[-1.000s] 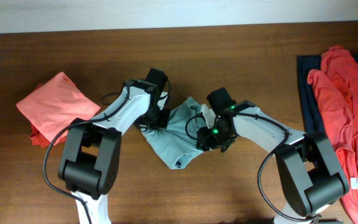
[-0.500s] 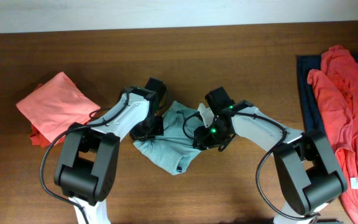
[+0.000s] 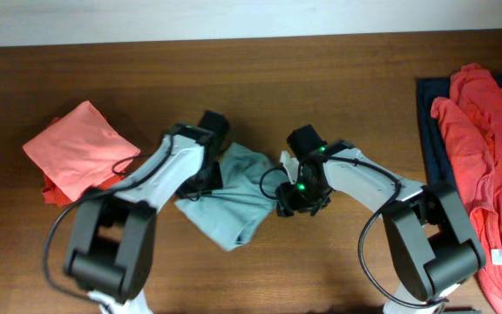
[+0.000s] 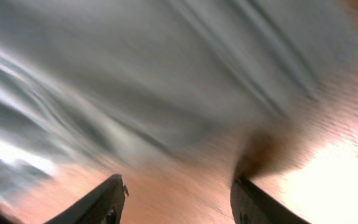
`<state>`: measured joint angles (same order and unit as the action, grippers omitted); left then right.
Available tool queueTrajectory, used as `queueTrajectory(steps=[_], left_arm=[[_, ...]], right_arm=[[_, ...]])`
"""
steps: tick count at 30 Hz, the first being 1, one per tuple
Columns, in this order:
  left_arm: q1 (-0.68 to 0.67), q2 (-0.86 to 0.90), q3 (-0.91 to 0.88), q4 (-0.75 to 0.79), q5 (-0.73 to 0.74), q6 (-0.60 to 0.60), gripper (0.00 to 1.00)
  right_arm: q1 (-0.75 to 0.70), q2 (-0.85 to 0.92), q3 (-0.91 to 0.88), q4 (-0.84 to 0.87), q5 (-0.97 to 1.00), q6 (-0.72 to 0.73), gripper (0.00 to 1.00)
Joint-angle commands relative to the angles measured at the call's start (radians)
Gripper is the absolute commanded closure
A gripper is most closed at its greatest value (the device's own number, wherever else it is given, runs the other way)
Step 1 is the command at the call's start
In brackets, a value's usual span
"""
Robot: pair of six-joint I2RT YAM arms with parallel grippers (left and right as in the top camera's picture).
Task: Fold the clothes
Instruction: 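Release with the right gripper and carry the bundle left with the left gripper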
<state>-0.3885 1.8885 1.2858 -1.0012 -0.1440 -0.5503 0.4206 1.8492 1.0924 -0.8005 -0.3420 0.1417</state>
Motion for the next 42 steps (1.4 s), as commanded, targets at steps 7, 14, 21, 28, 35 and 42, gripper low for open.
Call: queueTrajectory(steps=[7, 14, 21, 28, 35, 42], left_arm=[[0.018, -0.148, 0.000, 0.190, 0.067, 0.458, 0.31], [0.019, -0.019, 0.000, 0.285, 0.122, 0.668, 0.27], [0.019, 0.123, 0.000, 0.410, 0.256, 0.789, 0.26], [0.018, 0.188, 0.000, 0.414, 0.338, 0.814, 0.47], [0.028, 0.183, 0.034, 0.355, 0.346, 0.813, 1.00], [0.132, 0.025, 0.205, 0.196, -0.003, 0.737, 1.00]], right_arm=[[-0.003, -0.306, 0.153, -0.095, 0.134, -0.006, 0.35], [-0.003, -0.350, 0.153, -0.183, 0.182, -0.006, 0.34], [-0.003, -0.350, 0.153, -0.192, 0.182, -0.006, 0.34], [-0.003, -0.350, 0.153, -0.195, 0.182, -0.006, 0.34], [-0.003, -0.350, 0.153, -0.199, 0.182, -0.006, 0.34], [-0.003, -0.350, 0.153, -0.229, 0.229, -0.006, 0.34]])
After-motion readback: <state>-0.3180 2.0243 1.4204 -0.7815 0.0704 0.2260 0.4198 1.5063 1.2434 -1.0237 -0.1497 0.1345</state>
